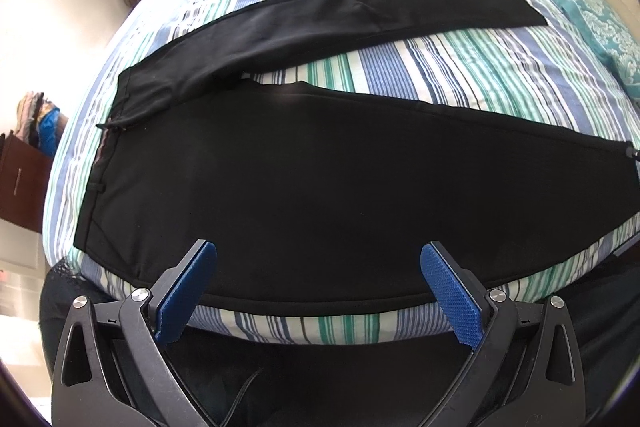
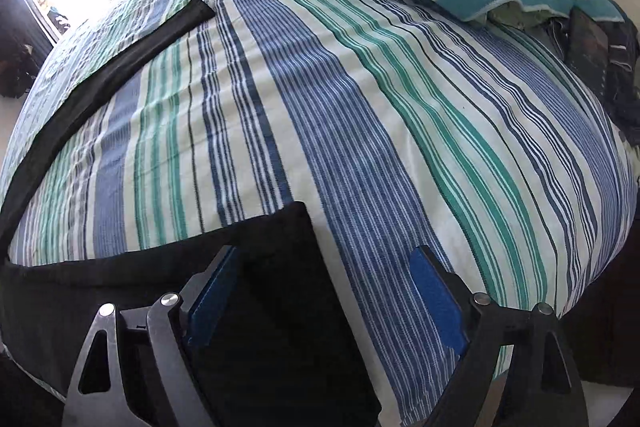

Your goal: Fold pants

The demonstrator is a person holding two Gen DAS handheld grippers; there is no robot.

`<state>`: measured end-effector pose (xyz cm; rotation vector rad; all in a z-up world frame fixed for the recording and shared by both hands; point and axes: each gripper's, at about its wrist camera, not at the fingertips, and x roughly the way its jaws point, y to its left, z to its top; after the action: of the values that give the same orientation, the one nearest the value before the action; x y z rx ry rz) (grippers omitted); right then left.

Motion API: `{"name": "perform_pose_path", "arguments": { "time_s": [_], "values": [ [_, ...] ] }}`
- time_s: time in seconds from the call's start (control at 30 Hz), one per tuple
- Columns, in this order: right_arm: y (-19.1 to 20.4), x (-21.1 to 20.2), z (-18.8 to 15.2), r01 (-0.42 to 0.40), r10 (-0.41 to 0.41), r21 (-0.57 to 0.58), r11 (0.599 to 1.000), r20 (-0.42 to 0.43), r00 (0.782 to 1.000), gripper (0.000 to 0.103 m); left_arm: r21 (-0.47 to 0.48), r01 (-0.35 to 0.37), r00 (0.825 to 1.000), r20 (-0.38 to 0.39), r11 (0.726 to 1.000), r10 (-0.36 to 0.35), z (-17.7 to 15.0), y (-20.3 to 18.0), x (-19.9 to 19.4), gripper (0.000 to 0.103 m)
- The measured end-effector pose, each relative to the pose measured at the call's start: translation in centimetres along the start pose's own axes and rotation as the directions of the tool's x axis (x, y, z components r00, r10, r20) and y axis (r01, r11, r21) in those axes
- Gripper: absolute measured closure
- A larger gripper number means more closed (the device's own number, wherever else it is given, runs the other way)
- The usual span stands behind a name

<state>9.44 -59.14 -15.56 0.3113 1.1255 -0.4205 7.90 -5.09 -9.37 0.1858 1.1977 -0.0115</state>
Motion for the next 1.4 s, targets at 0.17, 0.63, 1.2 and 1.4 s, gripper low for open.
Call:
{"name": "perform_pose_path", "arguments": {
  "time_s": [0.17,0.63,1.2,1.4],
  "values": [
    [0.5,-4.4,-0.8,0.102,-0.116,0.091,0.991,0.166,0.979,0.017,-0.026,-0.034,0.999,-0.003,0.999,0.034,0.0,1.8,1.3,0.001],
    [28.1,-10.2,-14.8,-0.343,0.393,-0.238,0.909,0.211,0.895,0.008,-0.088,0.025,0.997,0.081,0.996,-0.018,-1.2,5.7,9.5,0.000],
    [31.4,-4.4,-16.8,-0.226,0.276,-0.349,0.909,0.098,0.956,0.008,-0.063,0.065,0.991,0.119,0.996,-0.057,-2.1,6.1,9.8,0.000],
    [31.0,-3.8,-17.0,-0.243,0.290,-0.336,0.910,0.096,0.952,0.002,-0.119,0.070,0.989,0.139,0.990,-0.053,-0.2,10.2,8.5,0.000]
  ]
}}
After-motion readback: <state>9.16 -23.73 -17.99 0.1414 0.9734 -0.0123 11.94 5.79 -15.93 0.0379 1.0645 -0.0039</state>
